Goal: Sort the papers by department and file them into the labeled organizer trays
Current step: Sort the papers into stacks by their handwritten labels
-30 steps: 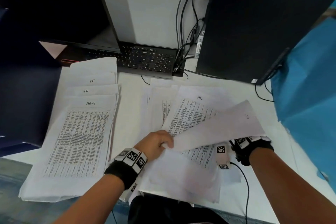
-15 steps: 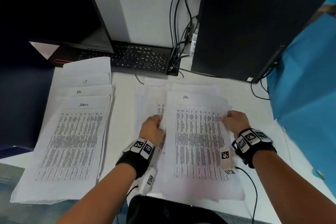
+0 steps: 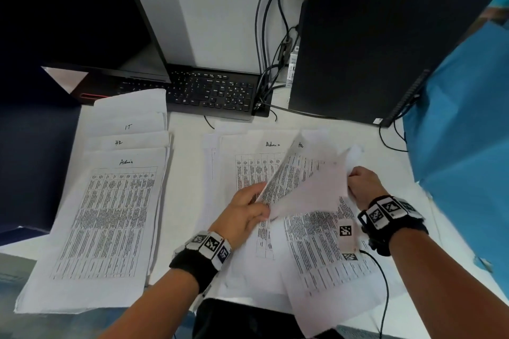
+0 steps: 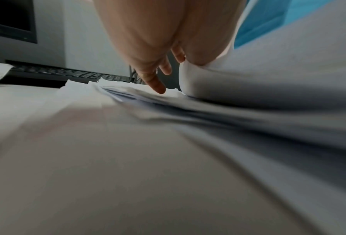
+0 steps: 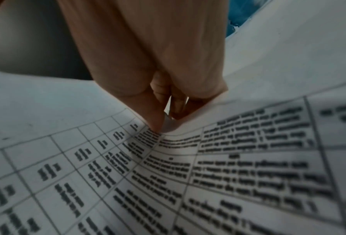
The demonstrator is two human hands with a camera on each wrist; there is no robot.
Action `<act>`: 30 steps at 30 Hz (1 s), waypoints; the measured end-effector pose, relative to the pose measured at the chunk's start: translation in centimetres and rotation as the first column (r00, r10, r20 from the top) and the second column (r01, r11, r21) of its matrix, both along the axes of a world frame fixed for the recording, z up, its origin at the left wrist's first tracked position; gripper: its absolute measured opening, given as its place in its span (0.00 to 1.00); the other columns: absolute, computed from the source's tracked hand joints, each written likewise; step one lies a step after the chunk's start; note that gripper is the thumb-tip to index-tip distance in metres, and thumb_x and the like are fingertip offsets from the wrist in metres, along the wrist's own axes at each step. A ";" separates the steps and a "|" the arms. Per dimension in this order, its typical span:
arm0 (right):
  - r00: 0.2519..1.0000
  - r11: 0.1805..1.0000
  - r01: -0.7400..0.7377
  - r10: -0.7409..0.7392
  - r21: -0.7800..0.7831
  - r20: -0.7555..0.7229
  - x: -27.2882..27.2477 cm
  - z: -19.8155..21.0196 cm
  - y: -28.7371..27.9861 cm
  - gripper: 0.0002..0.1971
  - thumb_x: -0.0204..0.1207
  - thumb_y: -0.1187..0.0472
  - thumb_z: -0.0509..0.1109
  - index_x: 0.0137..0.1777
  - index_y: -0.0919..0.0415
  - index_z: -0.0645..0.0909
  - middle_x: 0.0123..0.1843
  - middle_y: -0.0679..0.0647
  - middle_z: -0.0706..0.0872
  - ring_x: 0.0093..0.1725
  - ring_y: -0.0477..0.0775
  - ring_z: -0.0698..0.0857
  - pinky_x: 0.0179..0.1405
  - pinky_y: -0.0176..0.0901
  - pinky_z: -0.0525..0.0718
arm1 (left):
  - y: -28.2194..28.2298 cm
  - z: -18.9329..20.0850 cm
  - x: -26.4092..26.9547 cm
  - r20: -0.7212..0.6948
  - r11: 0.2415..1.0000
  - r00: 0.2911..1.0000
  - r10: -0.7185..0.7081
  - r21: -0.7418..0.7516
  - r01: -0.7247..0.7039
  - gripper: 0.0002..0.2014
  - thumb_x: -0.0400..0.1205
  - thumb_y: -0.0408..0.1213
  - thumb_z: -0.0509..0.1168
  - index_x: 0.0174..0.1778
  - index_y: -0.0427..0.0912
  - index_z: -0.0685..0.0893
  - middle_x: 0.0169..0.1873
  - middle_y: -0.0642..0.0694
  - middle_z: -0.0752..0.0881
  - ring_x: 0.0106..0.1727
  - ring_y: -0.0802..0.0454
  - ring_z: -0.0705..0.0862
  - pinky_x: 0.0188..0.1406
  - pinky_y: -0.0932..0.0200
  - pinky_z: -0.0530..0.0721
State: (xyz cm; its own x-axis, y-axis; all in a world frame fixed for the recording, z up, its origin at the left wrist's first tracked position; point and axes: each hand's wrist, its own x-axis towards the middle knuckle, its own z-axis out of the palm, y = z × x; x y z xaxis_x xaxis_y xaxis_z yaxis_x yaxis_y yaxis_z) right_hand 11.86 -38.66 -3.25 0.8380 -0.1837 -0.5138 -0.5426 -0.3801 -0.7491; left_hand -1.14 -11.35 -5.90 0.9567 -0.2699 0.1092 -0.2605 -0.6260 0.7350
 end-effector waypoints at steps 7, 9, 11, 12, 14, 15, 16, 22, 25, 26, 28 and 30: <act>0.996 0.986 0.083 -0.077 0.144 -0.051 0.8 -1.5 -0.9 0.20 0.68 0.74 0.73 0.56 0.56 0.76 0.56 0.63 0.86 0.55 0.63 0.87 0.62 0.60 0.83 | -0.3 1.0 0.6 -0.062 0.999 0.997 0.036 -0.038 -0.039 0.13 0.80 0.25 0.59 0.58 0.40 0.82 0.70 0.53 0.75 0.72 0.55 0.74 0.73 0.59 0.70; 0.996 0.986 0.071 -0.061 0.153 -0.066 0.7 -1.0 -0.6 0.16 0.70 0.76 0.71 0.53 0.58 0.78 0.54 0.63 0.88 0.54 0.63 0.87 0.62 0.60 0.83 | -0.7 1.7 0.8 -0.138 0.989 0.986 0.094 -0.105 -0.109 0.18 0.80 0.22 0.58 0.62 0.41 0.79 0.61 0.52 0.82 0.64 0.57 0.81 0.67 0.63 0.77; 0.997 0.985 0.061 -0.051 0.163 -0.061 0.8 -1.4 -0.9 0.10 0.68 0.74 0.72 0.44 0.58 0.82 0.51 0.64 0.89 0.52 0.63 0.88 0.61 0.61 0.84 | -1.1 2.2 0.8 -0.166 0.976 0.977 0.134 -0.148 -0.159 0.20 0.80 0.20 0.58 0.64 0.43 0.79 0.53 0.53 0.84 0.57 0.63 0.83 0.63 0.71 0.77; 0.998 0.987 0.042 -0.034 0.158 -0.051 0.9 -1.8 -1.1 0.08 0.64 0.70 0.74 0.42 0.59 0.83 0.50 0.65 0.89 0.51 0.64 0.88 0.60 0.62 0.84 | -1.2 2.1 0.7 -0.143 0.975 0.980 0.136 -0.154 -0.157 0.20 0.79 0.20 0.58 0.64 0.43 0.81 0.50 0.53 0.85 0.54 0.68 0.83 0.62 0.73 0.77; 0.998 0.990 0.031 -0.025 0.139 -0.051 0.9 -2.3 -1.4 0.12 0.55 0.63 0.75 0.41 0.62 0.83 0.47 0.65 0.89 0.51 0.68 0.88 0.58 0.66 0.85 | -0.9 1.7 0.5 -0.086 0.982 0.990 0.114 -0.144 -0.126 0.18 0.79 0.23 0.57 0.59 0.41 0.86 0.47 0.53 0.84 0.51 0.70 0.82 0.59 0.76 0.76; 0.998 0.985 0.048 -0.043 0.165 -0.036 0.8 -2.1 -1.4 0.10 0.56 0.64 0.75 0.40 0.62 0.83 0.45 0.65 0.89 0.51 0.69 0.87 0.57 0.66 0.84 | -0.8 1.4 0.5 -0.071 0.983 0.992 0.106 -0.142 -0.115 0.17 0.78 0.24 0.57 0.56 0.39 0.87 0.47 0.52 0.83 0.51 0.67 0.81 0.58 0.77 0.76; 0.998 0.975 0.062 -0.056 0.214 -0.032 0.5 -1.5 -1.0 0.07 0.61 0.69 0.75 0.39 0.60 0.83 0.45 0.64 0.88 0.52 0.68 0.87 0.59 0.64 0.83 | -0.7 1.3 0.4 -0.069 0.983 0.992 0.104 -0.144 -0.113 0.17 0.77 0.25 0.57 0.54 0.38 0.88 0.47 0.52 0.83 0.51 0.64 0.81 0.57 0.78 0.75; 0.998 0.938 0.063 -0.056 0.341 -0.032 -0.3 0.2 0.2 0.13 0.71 0.78 0.71 0.47 0.59 0.85 0.51 0.63 0.89 0.56 0.65 0.86 0.65 0.60 0.81 | -0.4 1.0 0.8 -0.313 0.905 0.893 0.324 -0.171 -0.389 0.16 0.83 0.32 0.62 0.67 0.43 0.77 0.51 0.50 0.84 0.51 0.54 0.82 0.47 0.85 0.72; 0.998 0.958 -0.060 0.053 0.281 0.033 -0.9 -0.1 -0.1 0.12 0.67 0.75 0.74 0.37 0.55 0.85 0.44 0.66 0.89 0.53 0.70 0.87 0.62 0.62 0.82 | 0.0 0.7 1.4 -0.434 0.789 0.799 0.416 -0.265 -0.555 0.14 0.85 0.38 0.58 0.67 0.53 0.74 0.50 0.49 0.87 0.50 0.51 0.85 0.49 0.71 0.81; 0.996 0.960 -0.085 0.074 0.268 0.048 -1.1 -0.1 -0.2 0.13 0.66 0.78 0.72 0.35 0.58 0.84 0.39 0.64 0.90 0.47 0.69 0.89 0.55 0.59 0.86 | 0.2 0.4 1.7 -0.437 0.774 0.790 0.431 -0.271 -0.572 0.14 0.85 0.39 0.58 0.66 0.56 0.74 0.50 0.47 0.87 0.50 0.49 0.86 0.52 0.63 0.83; 0.995 0.941 -0.092 0.072 0.327 0.074 -1.6 0.4 0.0 0.12 0.68 0.86 0.66 0.35 0.68 0.80 0.30 0.59 0.89 0.32 0.63 0.88 0.31 0.47 0.88 | 0.4 0.4 2.0 -0.426 0.780 0.799 0.425 -0.275 -0.562 0.15 0.85 0.37 0.59 0.66 0.57 0.74 0.52 0.46 0.86 0.51 0.48 0.85 0.58 0.54 0.83; 0.993 0.924 -0.101 0.071 0.370 0.093 -1.9 1.0 0.1 0.12 0.70 0.87 0.64 0.34 0.71 0.79 0.30 0.61 0.89 0.28 0.61 0.86 0.21 0.43 0.85 | 0.2 0.4 2.4 -0.425 0.773 0.805 0.415 -0.301 -0.558 0.17 0.84 0.32 0.60 0.67 0.52 0.75 0.52 0.47 0.84 0.50 0.49 0.83 0.60 0.55 0.81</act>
State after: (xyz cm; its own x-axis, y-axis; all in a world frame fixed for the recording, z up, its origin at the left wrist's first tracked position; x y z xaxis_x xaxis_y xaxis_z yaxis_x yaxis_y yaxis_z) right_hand 9.92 -38.51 -2.27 0.8813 0.0835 -0.4652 -0.4561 -0.1078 -0.8834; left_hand 1.24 -11.12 -5.46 0.9425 0.2405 -0.2322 0.2895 -0.2397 0.9267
